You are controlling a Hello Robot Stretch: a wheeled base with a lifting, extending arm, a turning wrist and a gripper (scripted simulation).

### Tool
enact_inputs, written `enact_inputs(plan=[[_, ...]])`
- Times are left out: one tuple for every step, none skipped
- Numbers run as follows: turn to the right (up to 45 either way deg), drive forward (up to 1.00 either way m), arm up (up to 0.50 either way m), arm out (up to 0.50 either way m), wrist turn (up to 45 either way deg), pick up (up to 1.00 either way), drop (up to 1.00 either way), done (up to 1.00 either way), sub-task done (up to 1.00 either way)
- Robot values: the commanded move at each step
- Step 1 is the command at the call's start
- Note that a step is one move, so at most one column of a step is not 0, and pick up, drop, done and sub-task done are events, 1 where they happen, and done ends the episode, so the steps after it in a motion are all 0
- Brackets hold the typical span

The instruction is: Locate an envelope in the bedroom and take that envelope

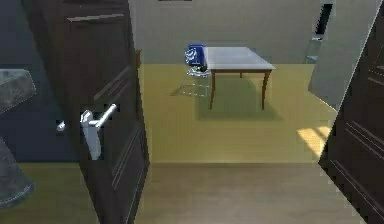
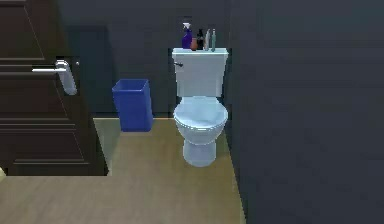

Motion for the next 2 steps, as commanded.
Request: enact_inputs(plan=[[0.0,0.1,0.0,0.0,0.0,0.0,0.0,0.0,0.0],[21.0,0.0,0.0,0.0,0.0,0.0,0.0,0.0,0.0]])
